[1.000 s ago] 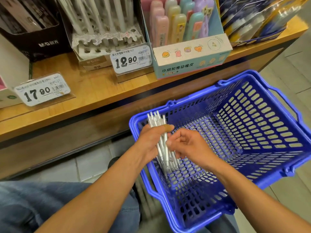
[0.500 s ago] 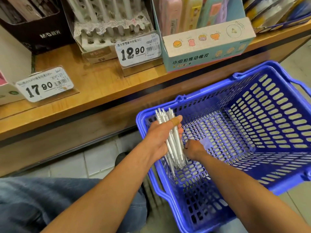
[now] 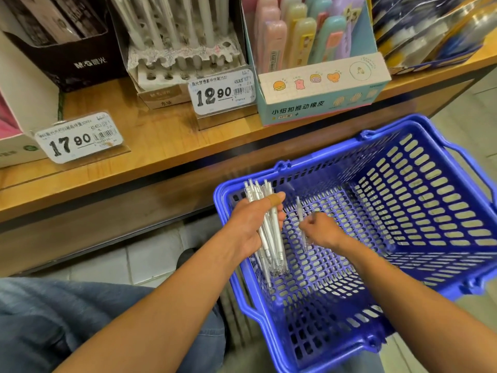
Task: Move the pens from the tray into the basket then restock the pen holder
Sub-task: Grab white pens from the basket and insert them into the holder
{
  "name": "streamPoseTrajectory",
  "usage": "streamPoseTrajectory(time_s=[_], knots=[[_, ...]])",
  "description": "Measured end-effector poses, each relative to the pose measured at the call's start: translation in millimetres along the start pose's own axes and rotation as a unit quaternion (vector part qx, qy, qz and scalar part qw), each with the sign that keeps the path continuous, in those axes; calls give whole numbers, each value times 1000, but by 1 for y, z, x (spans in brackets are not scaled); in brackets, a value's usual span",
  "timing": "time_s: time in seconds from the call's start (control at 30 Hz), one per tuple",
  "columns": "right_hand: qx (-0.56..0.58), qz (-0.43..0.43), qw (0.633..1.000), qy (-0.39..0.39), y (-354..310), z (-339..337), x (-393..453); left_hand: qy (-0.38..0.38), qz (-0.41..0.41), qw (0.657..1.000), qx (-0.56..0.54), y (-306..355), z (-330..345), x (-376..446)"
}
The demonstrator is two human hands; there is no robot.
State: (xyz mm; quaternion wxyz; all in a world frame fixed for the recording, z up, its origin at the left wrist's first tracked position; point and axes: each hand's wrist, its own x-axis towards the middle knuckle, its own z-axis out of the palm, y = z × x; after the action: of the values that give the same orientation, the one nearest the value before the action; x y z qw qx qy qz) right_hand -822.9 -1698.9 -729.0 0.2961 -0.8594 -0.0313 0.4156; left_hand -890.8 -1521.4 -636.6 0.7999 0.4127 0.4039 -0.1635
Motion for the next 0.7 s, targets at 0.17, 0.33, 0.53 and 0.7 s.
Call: streamPoseTrajectory(time_s=[0.17, 0.33, 0.53, 0.7], knots=[[146, -112, 983, 25, -37, -27, -75, 9, -3, 1000, 10, 0, 4, -2], [167, -174, 970, 20, -77, -14, -109, -40, -3, 999, -23, 0, 9, -13], [220, -223, 950, -4, -91, -4, -102, -21, 19, 999, -16, 9, 0, -21], [219, -119, 967, 59, -55, -3, -37, 6, 30, 999, 20, 21, -10, -15]])
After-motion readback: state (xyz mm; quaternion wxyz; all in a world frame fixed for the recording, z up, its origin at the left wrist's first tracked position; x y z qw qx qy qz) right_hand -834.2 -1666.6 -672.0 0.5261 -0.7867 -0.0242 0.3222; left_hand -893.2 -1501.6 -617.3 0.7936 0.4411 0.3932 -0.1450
